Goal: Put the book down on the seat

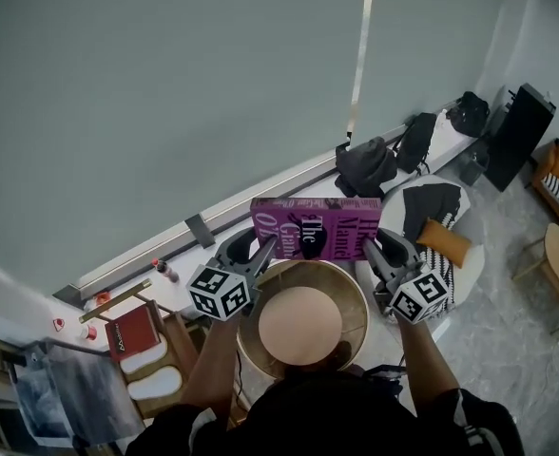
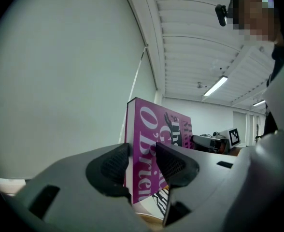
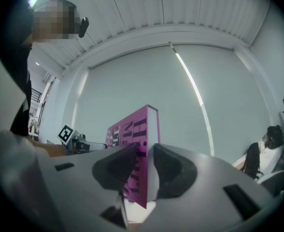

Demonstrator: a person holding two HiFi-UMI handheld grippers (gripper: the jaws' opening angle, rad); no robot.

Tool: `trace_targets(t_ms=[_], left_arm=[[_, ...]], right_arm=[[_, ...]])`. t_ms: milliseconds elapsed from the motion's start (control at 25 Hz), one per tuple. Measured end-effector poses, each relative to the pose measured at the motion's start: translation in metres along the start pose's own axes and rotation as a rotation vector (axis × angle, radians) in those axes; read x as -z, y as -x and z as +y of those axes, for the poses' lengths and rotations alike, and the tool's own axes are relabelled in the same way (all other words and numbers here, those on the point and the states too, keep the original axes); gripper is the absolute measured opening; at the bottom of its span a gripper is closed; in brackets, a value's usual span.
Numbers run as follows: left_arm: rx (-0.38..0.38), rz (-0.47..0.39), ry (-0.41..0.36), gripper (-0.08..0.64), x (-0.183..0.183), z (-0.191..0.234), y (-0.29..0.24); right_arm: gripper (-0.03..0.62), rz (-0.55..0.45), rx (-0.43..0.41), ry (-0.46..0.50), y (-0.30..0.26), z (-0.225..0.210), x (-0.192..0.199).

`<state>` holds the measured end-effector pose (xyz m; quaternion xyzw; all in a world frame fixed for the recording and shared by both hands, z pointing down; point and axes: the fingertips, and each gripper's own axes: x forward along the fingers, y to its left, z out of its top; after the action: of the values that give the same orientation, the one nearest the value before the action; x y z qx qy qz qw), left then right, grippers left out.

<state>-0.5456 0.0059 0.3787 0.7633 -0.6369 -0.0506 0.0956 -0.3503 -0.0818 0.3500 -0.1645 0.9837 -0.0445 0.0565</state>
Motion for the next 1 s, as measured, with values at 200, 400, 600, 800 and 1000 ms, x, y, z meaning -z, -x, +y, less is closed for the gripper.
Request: trace_targets(t_ms=[200,400,600,800,1000], left_arm=[[0.093,0.019,-0.009,0.187,0.003,-0.027,-0.035],[0.166,0.031,-0.026,0.184,0.003,-0.06,-0.062],[0.209,0.05,-0.044,0.184,0.008,-0.102,-0.083],[0.234,0.057,-0.047,0.184,0.014,-0.144,-0.099],[0.248,0.066,-0.04,0.184,0.021,-0.178,-0.107]], right_arm=[[0.125,-0.01,0.09,0.014,0.035,-0.023,-0.005],[0.124,-0.027,0.161,0.018,0.071,-0.043,-0.013],[0.124,-0.05,0.198,0.016,0.115,-0.062,-0.02],[0.124,-0.048,0.223,0.007,0.158,-0.078,-0.023],[0.124,-0.04,0.234,0.012,0.19,-0.089,-0.031]])
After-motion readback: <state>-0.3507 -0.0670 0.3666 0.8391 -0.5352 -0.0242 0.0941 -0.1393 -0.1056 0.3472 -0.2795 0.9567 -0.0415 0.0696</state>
